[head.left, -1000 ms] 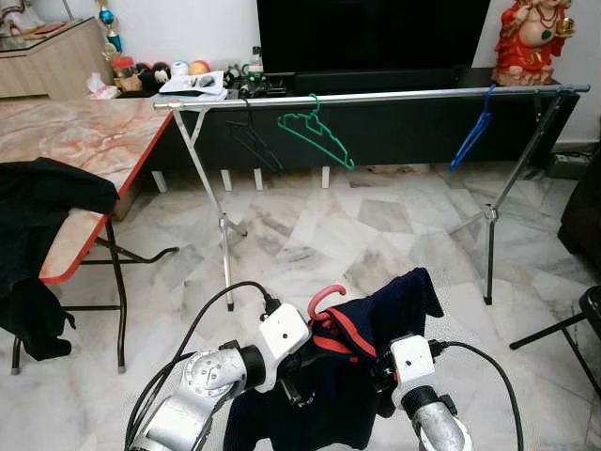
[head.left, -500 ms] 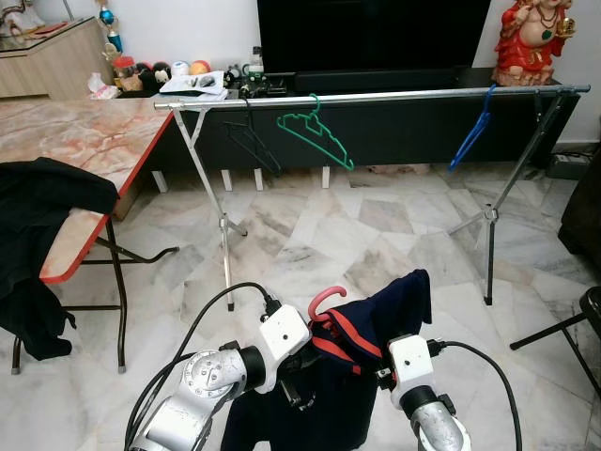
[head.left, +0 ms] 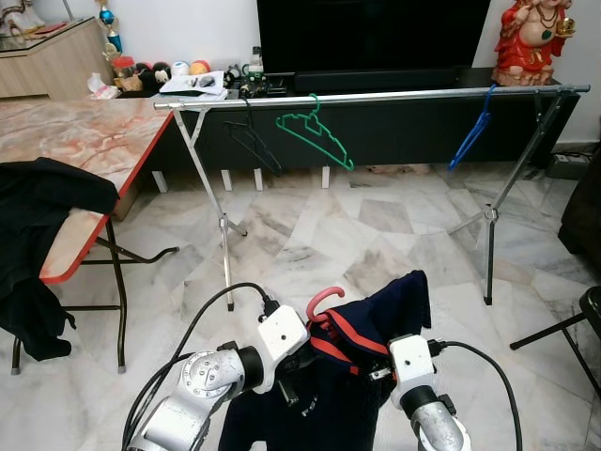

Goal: Hang hanger

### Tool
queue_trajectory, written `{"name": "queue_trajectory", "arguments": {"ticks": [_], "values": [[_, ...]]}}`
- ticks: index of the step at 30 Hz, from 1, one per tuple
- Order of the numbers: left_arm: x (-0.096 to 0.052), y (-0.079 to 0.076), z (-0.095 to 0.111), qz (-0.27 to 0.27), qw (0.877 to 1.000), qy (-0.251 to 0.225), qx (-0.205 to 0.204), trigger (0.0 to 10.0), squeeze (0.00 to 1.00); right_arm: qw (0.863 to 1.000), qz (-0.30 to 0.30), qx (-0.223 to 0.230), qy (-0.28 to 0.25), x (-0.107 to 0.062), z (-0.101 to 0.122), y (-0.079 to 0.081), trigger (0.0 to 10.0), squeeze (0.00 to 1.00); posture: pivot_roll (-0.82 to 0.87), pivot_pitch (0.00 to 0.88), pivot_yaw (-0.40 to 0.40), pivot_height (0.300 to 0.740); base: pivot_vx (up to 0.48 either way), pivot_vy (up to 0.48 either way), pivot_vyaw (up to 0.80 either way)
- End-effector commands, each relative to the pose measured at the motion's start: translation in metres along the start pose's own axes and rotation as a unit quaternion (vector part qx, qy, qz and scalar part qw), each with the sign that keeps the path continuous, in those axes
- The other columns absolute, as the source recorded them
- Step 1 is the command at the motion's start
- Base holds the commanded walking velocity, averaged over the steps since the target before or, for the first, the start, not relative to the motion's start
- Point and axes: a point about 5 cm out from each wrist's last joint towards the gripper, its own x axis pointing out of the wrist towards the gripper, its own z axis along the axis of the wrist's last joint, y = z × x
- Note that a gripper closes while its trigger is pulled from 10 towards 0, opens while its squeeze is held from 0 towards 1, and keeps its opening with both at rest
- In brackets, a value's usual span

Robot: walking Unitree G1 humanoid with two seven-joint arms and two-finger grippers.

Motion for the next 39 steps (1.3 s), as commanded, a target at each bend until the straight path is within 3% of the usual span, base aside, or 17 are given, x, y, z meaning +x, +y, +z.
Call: {"name": "queue_trajectory", "arguments": {"ticks": [1, 11, 19, 28, 30, 32, 36, 39], "values": [[-0.003, 0.002, 0.007, 0.006, 1.0, -0.015, 0.007, 10.0, 0.0, 1.0, -0.002, 0.005, 0.012, -0.002, -0.004, 0.001, 0.0, 0.0, 0.07, 0.06, 0.04, 0.74, 0.0, 0.0, 0.0], [-0.006, 0.004, 0.003, 0.01, 1.0, -0.002, 0.012, 10.0, 0.0, 1.0, -0.006, 0.001, 0.016, -0.002, -0.005, -0.001, 0.0, 0.0, 0.07, 0.064, 0.04, 0.74, 0.0, 0.0, 0.0], [-0.024, 0.013, -0.016, 0.029, 0.998, 0.047, 0.026, 10.0, 0.0, 1.0, -0.008, 0.0, 0.02, -0.004, -0.007, -0.002, 0.0, 0.0, 0.08, 0.067, 0.041, 0.74, 0.0, 0.0, 0.0], [-0.042, 0.024, -0.029, 0.004, 0.988, 0.111, 0.103, 10.0, 0.0, 1.0, -0.01, -0.005, 0.025, -0.004, -0.008, -0.007, 0.0, 0.0, 0.07, 0.067, 0.043, 0.74, 0.0, 0.0, 0.0], [-0.056, 0.027, -0.043, -0.024, 0.973, 0.163, 0.164, 10.0, 0.0, 0.999, -0.014, -0.008, 0.029, -0.005, -0.009, -0.011, 0.0, 0.0, 0.07, 0.067, 0.043, 0.74, 0.0, 0.0, 0.0], [-0.061, 0.029, -0.048, -0.033, 0.964, 0.186, 0.187, 10.0, 0.0, 0.999, -0.015, -0.009, 0.03, -0.006, -0.009, -0.012, 0.0, 0.0, 0.07, 0.066, 0.042, 0.74, 0.0, 0.0, 0.0], [-0.069, 0.034, -0.049, -0.036, 0.959, 0.184, 0.211, 10.0, 0.0, 0.999, -0.015, -0.012, 0.034, -0.006, -0.01, -0.014, 0.0, 0.0, 0.07, 0.065, 0.038, 0.74, 0.0, 0.0, 0.0], [-0.076, 0.037, -0.04, -0.046, 0.962, 0.144, 0.227, 10.0, 0.0, 0.999, -0.012, -0.015, 0.04, -0.007, -0.012, -0.015, 0.0, 0.0, 0.07, 0.061, 0.033, 0.74, 0.0, 0.0, 0.0]]}}
